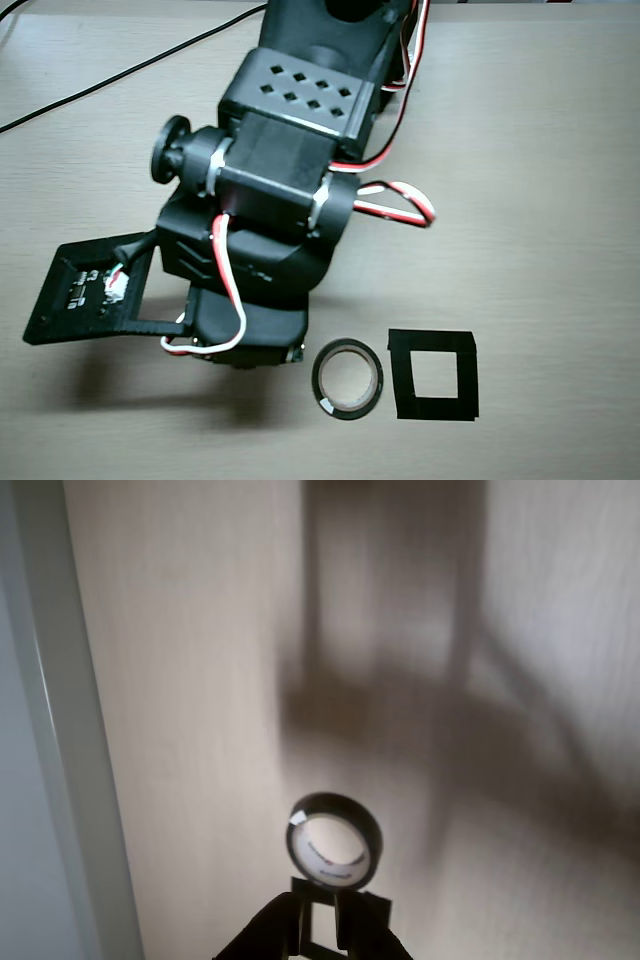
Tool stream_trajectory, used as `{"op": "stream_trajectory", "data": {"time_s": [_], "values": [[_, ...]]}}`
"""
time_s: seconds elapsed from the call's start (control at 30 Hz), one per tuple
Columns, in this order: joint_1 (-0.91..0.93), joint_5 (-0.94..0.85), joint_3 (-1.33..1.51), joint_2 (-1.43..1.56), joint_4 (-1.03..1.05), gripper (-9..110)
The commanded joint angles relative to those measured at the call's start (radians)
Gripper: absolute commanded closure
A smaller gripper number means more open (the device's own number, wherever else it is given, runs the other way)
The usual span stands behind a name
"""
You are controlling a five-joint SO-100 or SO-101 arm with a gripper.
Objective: Grasp a tape and put it in the target area.
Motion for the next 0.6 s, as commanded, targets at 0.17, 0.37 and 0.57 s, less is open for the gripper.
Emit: {"op": "stream_trajectory", "data": {"time_s": [0.17,0.37,0.57], "values": [[0.006,-0.072,0.057,0.084,0.003,99],[0.006,-0.075,0.057,0.087,0.003,99],[0.006,-0.080,0.061,0.094,0.005,99]]}}
